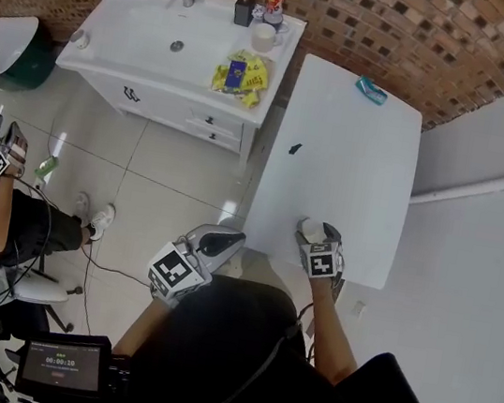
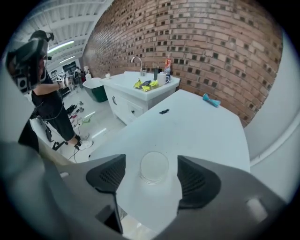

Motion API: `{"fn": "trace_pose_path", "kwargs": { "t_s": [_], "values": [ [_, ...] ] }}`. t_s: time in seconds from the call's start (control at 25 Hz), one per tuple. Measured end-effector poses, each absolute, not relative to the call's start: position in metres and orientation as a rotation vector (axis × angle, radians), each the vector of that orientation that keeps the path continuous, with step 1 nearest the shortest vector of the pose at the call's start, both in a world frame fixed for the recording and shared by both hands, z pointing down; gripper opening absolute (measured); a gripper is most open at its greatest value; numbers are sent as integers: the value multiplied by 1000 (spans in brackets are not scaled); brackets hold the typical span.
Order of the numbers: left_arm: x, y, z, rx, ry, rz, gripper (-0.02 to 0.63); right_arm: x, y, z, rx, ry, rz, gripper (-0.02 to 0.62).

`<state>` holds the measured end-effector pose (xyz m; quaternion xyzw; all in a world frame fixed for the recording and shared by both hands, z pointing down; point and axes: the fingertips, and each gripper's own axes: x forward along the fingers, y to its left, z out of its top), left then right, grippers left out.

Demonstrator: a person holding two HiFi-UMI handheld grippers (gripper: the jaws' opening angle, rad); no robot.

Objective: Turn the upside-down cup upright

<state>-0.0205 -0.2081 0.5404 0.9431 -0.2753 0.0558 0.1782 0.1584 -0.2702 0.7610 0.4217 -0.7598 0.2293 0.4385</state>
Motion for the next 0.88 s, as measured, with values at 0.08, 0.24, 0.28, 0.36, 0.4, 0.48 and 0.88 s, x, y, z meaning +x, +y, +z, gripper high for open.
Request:
{"fn": "trace_pose_path", "kwargs": {
  "t_s": [0.08, 0.24, 0.28, 0.36, 0.4, 0.48, 0.88],
  "values": [
    [-30, -199, 542, 2672, -763, 144, 14, 156, -264, 735, 1138, -1904, 533, 327],
    [-47, -180, 542, 2682, -701, 134, 14, 137, -250, 683, 1283, -1968, 436, 324],
    [-50, -176, 542, 2692, -682, 140, 14, 130, -245, 671, 1313, -1990, 425, 321],
    [-56, -168, 542, 2714, -646, 151, 14, 117, -236, 650, 1367, -2032, 401, 290],
    [-58, -164, 542, 2723, -636, 150, 14, 110, -231, 641, 1385, -2051, 384, 260],
    [-63, -156, 540, 2731, -638, 147, 14, 98, -219, 631, 1396, -2078, 346, 196],
    [-36, -94, 529, 2764, -578, 145, 14, 86, -138, 615, 1340, -2144, 284, -6]
  ]
}}
